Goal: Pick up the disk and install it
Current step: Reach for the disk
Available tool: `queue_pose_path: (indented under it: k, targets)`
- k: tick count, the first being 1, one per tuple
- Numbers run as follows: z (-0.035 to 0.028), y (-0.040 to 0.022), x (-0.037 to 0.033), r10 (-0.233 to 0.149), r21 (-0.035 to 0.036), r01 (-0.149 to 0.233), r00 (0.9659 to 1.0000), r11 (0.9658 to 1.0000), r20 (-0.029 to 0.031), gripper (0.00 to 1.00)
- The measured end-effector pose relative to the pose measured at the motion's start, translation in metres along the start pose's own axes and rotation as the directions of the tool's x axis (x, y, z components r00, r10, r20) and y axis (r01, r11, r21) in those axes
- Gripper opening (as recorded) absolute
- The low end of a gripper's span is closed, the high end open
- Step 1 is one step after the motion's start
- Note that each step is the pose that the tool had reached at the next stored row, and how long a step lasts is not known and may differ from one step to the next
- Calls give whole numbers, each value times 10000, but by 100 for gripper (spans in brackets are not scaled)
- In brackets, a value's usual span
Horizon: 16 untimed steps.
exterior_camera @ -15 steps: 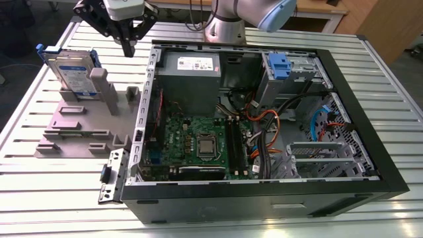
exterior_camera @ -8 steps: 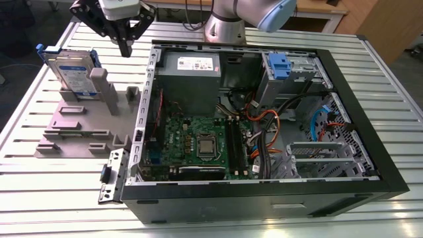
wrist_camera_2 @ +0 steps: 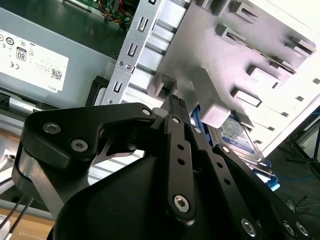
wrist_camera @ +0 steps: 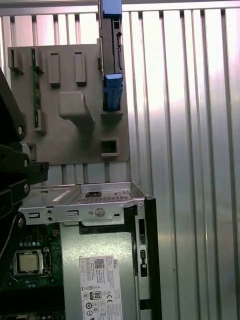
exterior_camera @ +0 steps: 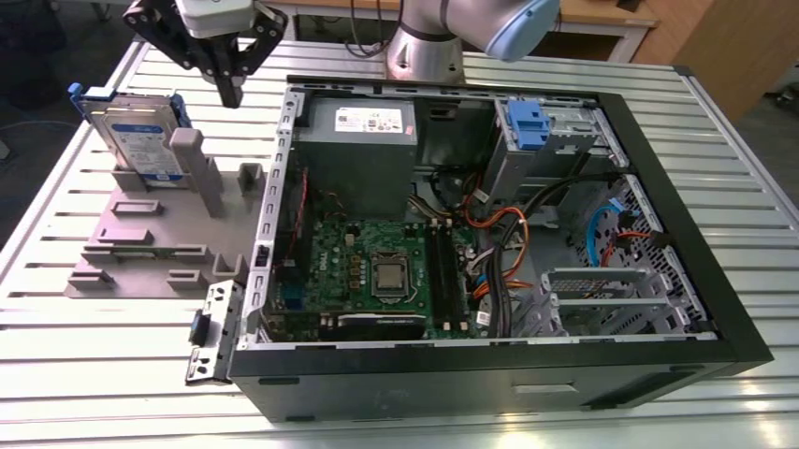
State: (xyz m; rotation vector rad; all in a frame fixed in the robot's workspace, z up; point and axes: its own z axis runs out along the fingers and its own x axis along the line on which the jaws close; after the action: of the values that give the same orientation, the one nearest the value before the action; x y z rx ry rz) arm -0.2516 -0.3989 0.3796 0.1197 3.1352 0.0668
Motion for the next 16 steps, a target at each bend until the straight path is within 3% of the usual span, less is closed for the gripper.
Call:
queue_pose_path:
  k: [16]
  targets:
    - [4, -10, 125, 0, 0, 0, 10000, 10000, 1, 11]
